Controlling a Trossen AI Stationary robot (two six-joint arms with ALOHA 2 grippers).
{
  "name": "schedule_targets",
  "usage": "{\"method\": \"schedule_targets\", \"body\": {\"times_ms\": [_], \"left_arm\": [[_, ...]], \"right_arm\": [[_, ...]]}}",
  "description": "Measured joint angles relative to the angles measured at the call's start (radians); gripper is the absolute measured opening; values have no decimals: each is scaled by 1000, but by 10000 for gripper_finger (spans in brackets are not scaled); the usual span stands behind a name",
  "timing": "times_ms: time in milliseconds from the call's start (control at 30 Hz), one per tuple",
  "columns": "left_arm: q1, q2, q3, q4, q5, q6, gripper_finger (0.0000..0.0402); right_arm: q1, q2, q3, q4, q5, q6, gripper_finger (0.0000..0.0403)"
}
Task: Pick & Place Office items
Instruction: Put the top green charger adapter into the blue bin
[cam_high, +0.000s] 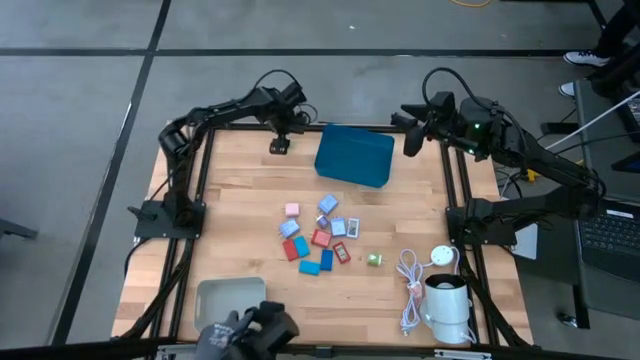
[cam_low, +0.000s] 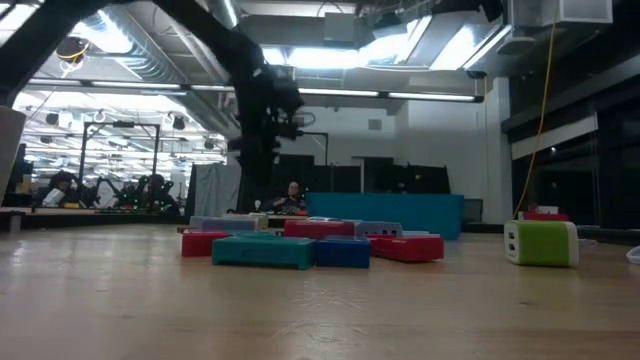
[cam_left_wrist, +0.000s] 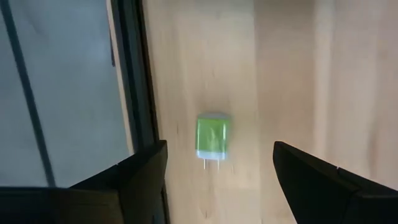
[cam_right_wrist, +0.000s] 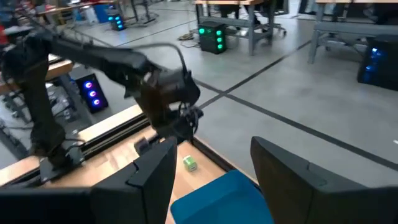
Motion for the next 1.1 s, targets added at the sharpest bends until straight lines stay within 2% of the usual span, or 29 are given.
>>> {"method": "schedule_targets", "body": {"times_ms": [167,767,1100], "left_arm": [[13,73,-2,16,-40,-42,286],[22,128,-1,64,-37,-61,286],[19,127,0,54,-55,-101,285]], "right_arm": [[-24,0,0,0,1,13,210],[-106,0,0,0,-136,3,210],[-120,0,0,-1,-141,0,210]]}}
